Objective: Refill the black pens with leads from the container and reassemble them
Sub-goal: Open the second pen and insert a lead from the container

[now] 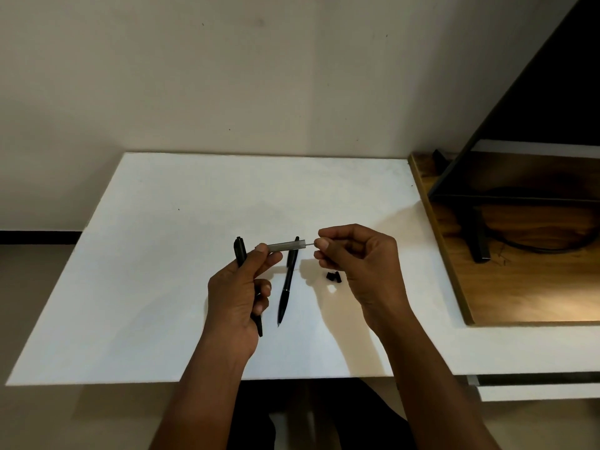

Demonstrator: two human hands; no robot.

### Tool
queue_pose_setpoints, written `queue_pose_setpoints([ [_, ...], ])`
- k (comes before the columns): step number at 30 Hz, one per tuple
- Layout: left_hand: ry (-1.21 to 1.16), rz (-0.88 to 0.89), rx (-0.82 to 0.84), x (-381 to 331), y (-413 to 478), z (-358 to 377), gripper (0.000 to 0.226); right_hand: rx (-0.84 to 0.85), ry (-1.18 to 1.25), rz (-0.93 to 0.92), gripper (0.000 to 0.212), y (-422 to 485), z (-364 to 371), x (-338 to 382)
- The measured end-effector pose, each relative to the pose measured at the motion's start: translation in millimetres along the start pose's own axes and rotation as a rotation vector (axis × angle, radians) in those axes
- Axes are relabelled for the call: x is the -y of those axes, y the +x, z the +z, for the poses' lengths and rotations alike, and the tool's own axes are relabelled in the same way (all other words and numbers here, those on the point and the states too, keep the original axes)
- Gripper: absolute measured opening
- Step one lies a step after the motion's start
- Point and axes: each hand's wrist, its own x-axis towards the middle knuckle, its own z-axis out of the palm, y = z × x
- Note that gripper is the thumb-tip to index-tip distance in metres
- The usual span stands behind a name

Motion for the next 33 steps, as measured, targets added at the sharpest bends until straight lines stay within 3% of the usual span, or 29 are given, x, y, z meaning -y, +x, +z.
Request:
queue_pose_setpoints([
  [13,-0.103,-0.116,0.046,3.8,2.7,-1.6,0.013,-0.064,-0.1,-0.122,0.01,3.4,2.4,-1.7],
  [24,-0.168,-0.176,0.043,3.3,1.4,-1.3,0.009,-0.013,-0.075,-0.144,0.017,2.8,5.8,-0.7],
  [33,-0.178,-0.217,0.043,2.4,1.1,-0.4,0.009,-0.061,-0.103,-0.176,0.01,4.7,7.6,1.5],
])
